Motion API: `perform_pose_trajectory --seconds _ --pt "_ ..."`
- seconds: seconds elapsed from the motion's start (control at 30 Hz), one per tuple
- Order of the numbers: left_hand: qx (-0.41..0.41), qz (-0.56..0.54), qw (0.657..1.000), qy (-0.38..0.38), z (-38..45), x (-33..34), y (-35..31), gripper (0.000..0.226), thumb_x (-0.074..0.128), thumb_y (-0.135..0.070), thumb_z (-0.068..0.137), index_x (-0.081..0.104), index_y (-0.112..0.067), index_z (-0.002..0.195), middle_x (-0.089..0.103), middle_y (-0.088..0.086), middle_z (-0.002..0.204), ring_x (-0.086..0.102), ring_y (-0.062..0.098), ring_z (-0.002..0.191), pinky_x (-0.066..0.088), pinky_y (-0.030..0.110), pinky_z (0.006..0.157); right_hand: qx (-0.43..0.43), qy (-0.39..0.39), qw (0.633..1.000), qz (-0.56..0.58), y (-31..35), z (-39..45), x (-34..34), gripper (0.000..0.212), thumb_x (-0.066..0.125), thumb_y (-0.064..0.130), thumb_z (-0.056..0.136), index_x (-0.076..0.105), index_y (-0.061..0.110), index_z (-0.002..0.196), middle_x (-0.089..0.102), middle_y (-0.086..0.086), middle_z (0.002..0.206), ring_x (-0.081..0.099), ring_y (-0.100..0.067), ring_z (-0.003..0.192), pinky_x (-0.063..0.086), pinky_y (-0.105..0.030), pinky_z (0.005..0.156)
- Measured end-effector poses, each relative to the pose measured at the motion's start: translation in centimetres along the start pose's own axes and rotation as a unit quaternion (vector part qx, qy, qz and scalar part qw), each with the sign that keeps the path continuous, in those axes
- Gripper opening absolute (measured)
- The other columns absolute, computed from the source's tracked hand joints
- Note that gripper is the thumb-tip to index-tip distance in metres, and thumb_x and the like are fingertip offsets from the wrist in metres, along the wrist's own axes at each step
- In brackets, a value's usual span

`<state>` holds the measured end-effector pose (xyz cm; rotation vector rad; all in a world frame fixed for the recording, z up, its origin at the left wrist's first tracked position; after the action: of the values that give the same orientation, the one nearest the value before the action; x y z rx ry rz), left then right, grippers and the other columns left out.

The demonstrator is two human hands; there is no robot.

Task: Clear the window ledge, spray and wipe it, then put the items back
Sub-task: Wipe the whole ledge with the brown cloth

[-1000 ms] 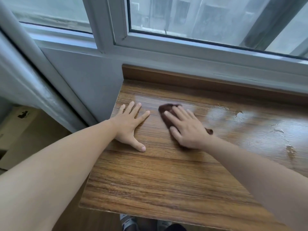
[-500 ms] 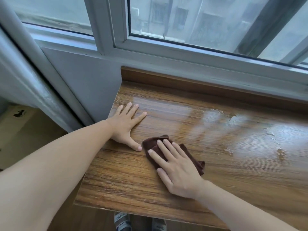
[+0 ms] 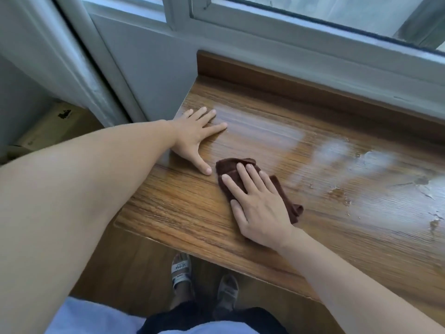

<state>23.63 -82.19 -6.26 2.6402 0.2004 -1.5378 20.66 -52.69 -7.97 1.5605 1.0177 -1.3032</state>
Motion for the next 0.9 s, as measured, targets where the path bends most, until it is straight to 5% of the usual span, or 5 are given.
perform_pose_trajectory --seconds 0.3,0.5,0.77,0.9 --pt "-0.005 -0.004 1.000 0.005 -0.2 -0.4 0.0 0.149 0.049 -0.110 0.044 -0.025 -0.045 0.156 -0.027 0.006 0.169 -0.028 0.029 0.154 -0.011 0.054 0.125 -0.240 0.084 0.967 0.002 2.1 -4.7 0.1 0.058 0.028 0.046 0.110 0.012 0.040 0.165 0.005 -0.003 0.175 -0.006 -0.022 0.161 -0.001 -0.045 0.130" --pt "0.002 0.014 1.000 -0.017 0.1 0.1 0.0 0.146 0.043 -0.109 0.046 -0.024 -0.042 0.157 -0.024 0.009 0.169 -0.025 0.032 0.155 -0.008 0.054 0.124 -0.080 0.020 0.997 0.004 3.9 0.3 0.0 0.061 0.032 0.045 0.106 0.018 0.034 0.164 0.014 -0.010 0.173 0.006 -0.030 0.161 0.008 -0.049 0.129" --pt "0.026 -0.007 0.999 -0.028 0.3 0.9 0.5 0.148 0.045 -0.111 0.046 -0.024 -0.042 0.157 -0.030 0.009 0.167 -0.033 0.032 0.152 -0.016 0.055 0.123 -0.233 0.077 0.969 0.012 5.4 -2.2 -0.1 0.058 0.034 0.041 0.109 0.017 0.037 0.164 0.009 -0.006 0.174 -0.002 -0.024 0.161 0.004 -0.047 0.130" --pt "0.032 0.010 0.998 -0.046 0.5 1.3 0.6 0.144 0.040 -0.110 0.050 -0.023 -0.039 0.158 -0.026 0.012 0.168 -0.029 0.036 0.153 -0.013 0.056 0.124 -0.126 0.056 0.990 0.013 3.6 0.8 -0.6 0.059 0.032 0.044 0.108 0.017 0.037 0.165 0.008 -0.007 0.174 -0.003 -0.022 0.161 0.007 -0.047 0.129"
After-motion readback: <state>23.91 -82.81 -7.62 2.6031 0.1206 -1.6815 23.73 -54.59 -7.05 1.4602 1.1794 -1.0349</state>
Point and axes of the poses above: each hand's wrist, its own z-axis towards the middle knuckle, its own x-axis out of the palm, y = z × x, the point moved 1 cm from there along z, towards the middle knuckle
